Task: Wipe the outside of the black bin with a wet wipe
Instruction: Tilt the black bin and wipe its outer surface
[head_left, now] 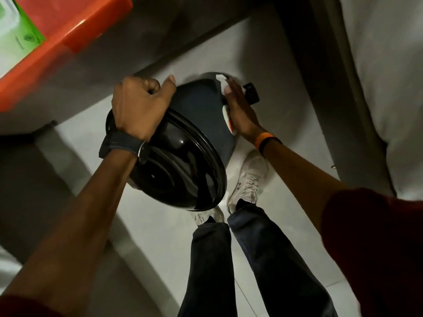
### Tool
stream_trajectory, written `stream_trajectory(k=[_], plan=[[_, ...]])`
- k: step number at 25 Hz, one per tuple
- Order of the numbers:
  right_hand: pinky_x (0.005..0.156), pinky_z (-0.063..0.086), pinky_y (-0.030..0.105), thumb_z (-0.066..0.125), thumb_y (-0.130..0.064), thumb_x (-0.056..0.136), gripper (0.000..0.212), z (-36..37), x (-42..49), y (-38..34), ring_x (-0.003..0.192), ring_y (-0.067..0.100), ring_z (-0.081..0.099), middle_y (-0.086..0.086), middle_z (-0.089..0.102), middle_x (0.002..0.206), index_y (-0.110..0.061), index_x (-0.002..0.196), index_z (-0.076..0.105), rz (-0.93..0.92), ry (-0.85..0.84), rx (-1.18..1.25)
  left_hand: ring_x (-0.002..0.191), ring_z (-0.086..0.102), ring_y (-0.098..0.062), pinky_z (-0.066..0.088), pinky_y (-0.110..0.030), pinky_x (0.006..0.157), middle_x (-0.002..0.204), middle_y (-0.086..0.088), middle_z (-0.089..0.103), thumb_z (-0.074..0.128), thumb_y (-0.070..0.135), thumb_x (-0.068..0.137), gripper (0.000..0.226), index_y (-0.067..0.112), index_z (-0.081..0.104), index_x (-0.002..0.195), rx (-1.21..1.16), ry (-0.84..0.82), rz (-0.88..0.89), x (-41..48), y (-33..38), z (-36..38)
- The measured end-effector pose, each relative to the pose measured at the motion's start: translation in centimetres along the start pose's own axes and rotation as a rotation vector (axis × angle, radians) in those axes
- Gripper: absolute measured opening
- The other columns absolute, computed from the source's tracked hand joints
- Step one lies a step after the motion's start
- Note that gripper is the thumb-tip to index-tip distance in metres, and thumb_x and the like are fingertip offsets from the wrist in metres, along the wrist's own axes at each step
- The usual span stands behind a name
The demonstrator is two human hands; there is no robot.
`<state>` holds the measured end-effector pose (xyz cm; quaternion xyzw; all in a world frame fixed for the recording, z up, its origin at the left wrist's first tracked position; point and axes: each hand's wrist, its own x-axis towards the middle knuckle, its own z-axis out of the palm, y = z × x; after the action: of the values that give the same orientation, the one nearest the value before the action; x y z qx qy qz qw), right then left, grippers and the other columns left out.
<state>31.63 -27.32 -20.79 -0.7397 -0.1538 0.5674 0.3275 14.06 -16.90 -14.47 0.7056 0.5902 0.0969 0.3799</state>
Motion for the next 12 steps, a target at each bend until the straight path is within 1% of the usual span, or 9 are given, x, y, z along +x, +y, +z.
stream_trajectory(k=[1, 2, 4, 6, 7, 8, 9, 10, 12], plan=[[0.125, 0.031, 0.034, 0.031, -0.049, 0.108, 0.053, 0.3, -0.9, 0.0, 0.144, 0.019, 0.050, -0.004, 0.055, 0.150, -0.029, 0.155, 0.044, -0.023, 0.001, 0.015, 0.037, 0.027, -0.013, 0.025, -0.028, 0.049, 0.035, 0.004, 0.034, 0.059, 0.049, 0.085, 0.061, 0.014, 0.030, 0.043, 0.001, 0.000, -0.029, 0.5, 0.2, 0.0], [0.128, 0.028, 0.038, 0.032, -0.053, 0.106, 0.053, 0.7, -2.8, 0.2, 0.150, 0.018, 0.042, -0.009, 0.051, 0.154, -0.034, 0.153, 0.046, -0.071, -0.031, 0.056, 0.038, 0.027, -0.012, 0.024, -0.028, 0.049, 0.035, 0.004, 0.032, 0.061, 0.049, 0.082, 0.060, 0.016, 0.031, 0.043, -0.012, 0.007, -0.077, 1.0, 0.2, -0.1], [0.131, 0.022, 0.045, 0.026, -0.055, 0.106, 0.049, 1.5, -7.9, 1.3, 0.159, 0.011, 0.026, -0.023, 0.035, 0.163, -0.048, 0.152, 0.041, -0.271, -0.133, 0.045, 0.045, 0.032, -0.010, 0.029, -0.028, 0.054, 0.041, 0.008, 0.035, 0.064, 0.050, 0.078, 0.053, 0.020, 0.036, 0.045, -0.066, 0.050, -0.207, 2.4, -0.1, -0.3], [0.131, 0.016, 0.043, 0.021, -0.055, 0.108, 0.046, 1.8, -11.1, 2.8, 0.161, 0.004, 0.016, -0.025, 0.025, 0.168, -0.054, 0.154, 0.030, -0.453, -0.233, 0.015, 0.056, 0.041, -0.013, 0.035, -0.028, 0.063, 0.052, 0.008, 0.045, 0.061, 0.048, 0.079, 0.045, 0.023, 0.039, 0.049, -0.147, 0.192, -0.314, 3.6, -0.5, -0.9], [0.131, 0.013, 0.043, 0.020, -0.054, 0.109, 0.046, 1.6, -11.1, 3.3, 0.161, 0.003, 0.013, -0.023, 0.022, 0.170, -0.055, 0.154, 0.026, -0.458, -0.255, 0.000, 0.058, 0.042, -0.013, 0.036, -0.029, 0.066, 0.054, 0.007, 0.048, 0.058, 0.045, 0.082, 0.041, 0.025, 0.040, 0.051, -0.193, 0.266, -0.288, 3.5, -0.7, -1.3], [0.132, 0.011, 0.043, 0.019, -0.053, 0.109, 0.047, 1.3, -10.0, 3.4, 0.162, 0.005, 0.009, -0.021, 0.016, 0.172, -0.055, 0.155, 0.023, -0.407, -0.240, -0.022, 0.059, 0.045, -0.011, 0.038, -0.029, 0.068, 0.056, 0.005, 0.050, 0.054, 0.040, 0.087, 0.039, 0.026, 0.043, 0.053, -0.241, 0.299, -0.189, 2.9, -0.6, -1.6], [0.133, 0.009, 0.043, 0.019, -0.050, 0.109, 0.048, 0.9, -8.1, 3.5, 0.163, 0.007, 0.006, -0.018, 0.011, 0.173, -0.051, 0.158, 0.020, -0.321, -0.183, -0.030, 0.062, 0.050, -0.010, 0.041, -0.029, 0.071, 0.059, 0.004, 0.052, 0.050, 0.035, 0.093, 0.038, 0.025, 0.048, 0.056, -0.269, 0.295, -0.039, 1.6, -0.5, -1.7], [0.134, 0.007, 0.043, 0.022, -0.045, 0.111, 0.051, 0.4, -5.8, 3.3, 0.163, 0.009, 0.005, -0.014, 0.008, 0.175, -0.042, 0.162, 0.016, -0.226, -0.122, -0.066, 0.068, 0.055, -0.012, 0.043, -0.030, 0.075, 0.064, 0.002, 0.055, 0.046, 0.031, 0.097, 0.039, 0.022, 0.053, 0.060, -0.230, 0.261, 0.136, 0.0, -0.3, -1.5], [0.134, 0.004, 0.040, 0.026, -0.033, 0.113, 0.054, -0.2, -1.5, 1.9, 0.163, 0.012, 0.005, -0.005, 0.009, 0.175, -0.023, 0.165, 0.015, -0.104, -0.042, -0.212, 0.073, 0.058, -0.024, 0.042, -0.038, 0.075, 0.070, -0.006, 0.060, 0.042, 0.027, 0.100, 0.042, 0.010, 0.058, 0.066, -0.009, 0.118, 0.489, -3.4, -0.1, -0.5]])
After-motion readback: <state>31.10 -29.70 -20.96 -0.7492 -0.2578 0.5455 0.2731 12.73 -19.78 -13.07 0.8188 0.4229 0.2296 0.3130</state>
